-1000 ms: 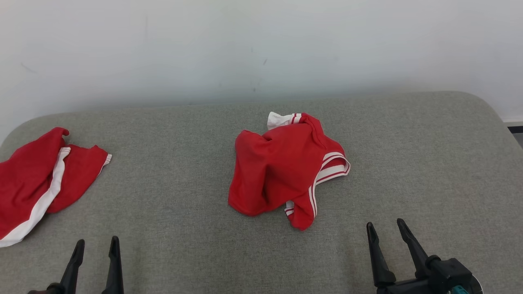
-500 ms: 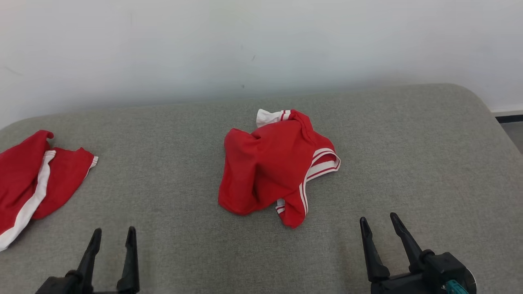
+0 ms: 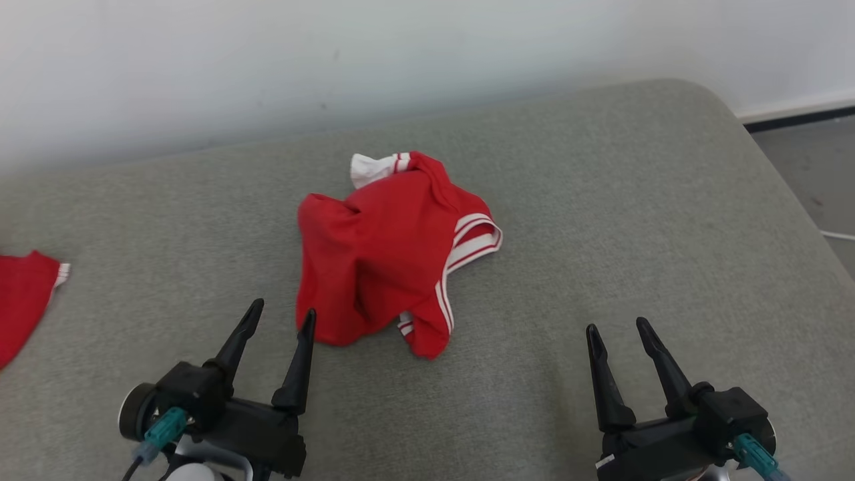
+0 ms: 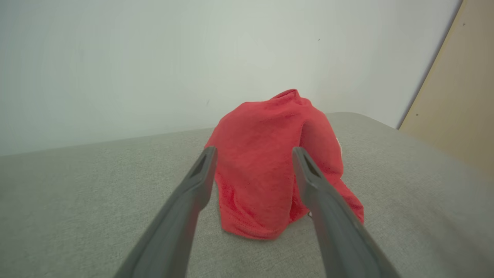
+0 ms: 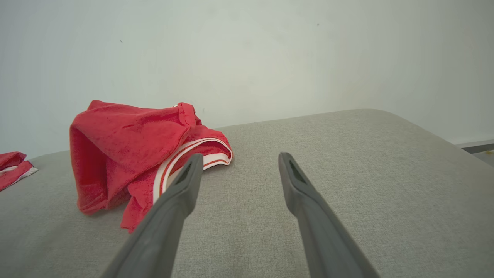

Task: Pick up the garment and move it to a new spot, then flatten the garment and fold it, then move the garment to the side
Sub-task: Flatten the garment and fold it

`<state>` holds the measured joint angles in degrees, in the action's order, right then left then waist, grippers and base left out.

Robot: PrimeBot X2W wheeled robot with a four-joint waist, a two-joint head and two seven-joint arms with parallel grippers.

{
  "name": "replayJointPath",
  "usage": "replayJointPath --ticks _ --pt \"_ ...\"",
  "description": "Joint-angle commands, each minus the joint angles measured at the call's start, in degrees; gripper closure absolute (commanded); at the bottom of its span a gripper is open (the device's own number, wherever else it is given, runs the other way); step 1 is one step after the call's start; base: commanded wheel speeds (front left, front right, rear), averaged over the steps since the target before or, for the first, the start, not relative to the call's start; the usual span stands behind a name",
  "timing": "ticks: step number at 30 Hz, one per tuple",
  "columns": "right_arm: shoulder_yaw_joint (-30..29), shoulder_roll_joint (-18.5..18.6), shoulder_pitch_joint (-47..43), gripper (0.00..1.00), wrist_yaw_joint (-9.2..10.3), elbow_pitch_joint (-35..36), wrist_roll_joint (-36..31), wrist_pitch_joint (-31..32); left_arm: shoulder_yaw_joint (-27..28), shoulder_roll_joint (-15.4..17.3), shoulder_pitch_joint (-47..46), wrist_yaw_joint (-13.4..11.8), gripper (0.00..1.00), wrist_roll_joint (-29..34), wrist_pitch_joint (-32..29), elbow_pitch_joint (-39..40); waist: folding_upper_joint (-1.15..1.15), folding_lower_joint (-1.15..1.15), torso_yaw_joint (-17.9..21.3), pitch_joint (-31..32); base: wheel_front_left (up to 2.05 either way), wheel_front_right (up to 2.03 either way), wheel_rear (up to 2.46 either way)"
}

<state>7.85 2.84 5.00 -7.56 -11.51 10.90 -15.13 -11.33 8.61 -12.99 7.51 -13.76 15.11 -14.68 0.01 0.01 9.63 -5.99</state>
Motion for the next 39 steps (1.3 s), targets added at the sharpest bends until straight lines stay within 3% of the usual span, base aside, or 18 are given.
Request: replayJointPath --ticks 1,10,17,18,20,28,39 --pt "0.1 0.1 0.5 0.0 0.14 0.2 0.3 0.0 0.0 0.4 -0.9 -0.1 0.0 -0.4 0.1 -0.4 -0.01 -0.01 2.9 -2.8 0.0 0.0 0.0" --pt "0.0 0.1 2.2 0.0 0.14 1.1 1.6 0.0 -1.7 1.7 -6.0 -0.1 0.0 -2.0 0.1 -10.5 -0.01 -0.01 7.5 -7.0 0.0 0.0 0.0" --pt "-0.3 0.1 2.5 0.0 0.14 1.5 1.7 0.0 -3.4 1.8 -9.5 -0.1 0.0 -3.0 0.1 -16.7 -0.01 -0.01 8.3 -8.3 0.0 0.0 0.0" --pt "-0.3 0.1 2.5 0.0 0.14 1.5 1.7 0.0 -3.4 1.9 -10.3 -0.1 0.49 -3.2 0.1 -17.3 -0.01 -0.01 8.2 -8.3 0.0 0.0 0.0" --pt "-0.3 0.1 2.7 0.0 0.14 1.2 1.6 0.0 -3.7 1.9 -10.9 -0.1 1.0 -3.6 0.1 -18.4 -0.01 -0.01 7.9 -8.1 0.0 0.0 0.0" --pt "-0.2 0.1 1.4 0.0 0.14 0.8 1.2 0.0 -1.0 3.0 -10.1 -0.1 1.0 -3.3 0.1 -13.8 -0.01 -0.01 3.9 -5.5 0.0 0.0 0.0" --pt "-1.3 0.1 -1.0 0.0 0.14 -0.4 0.4 0.0 2.5 6.1 -2.0 -0.4 1.0 -0.3 0.1 0.2 -0.01 -0.01 -3.9 -0.1 0.0 0.0 0.0"
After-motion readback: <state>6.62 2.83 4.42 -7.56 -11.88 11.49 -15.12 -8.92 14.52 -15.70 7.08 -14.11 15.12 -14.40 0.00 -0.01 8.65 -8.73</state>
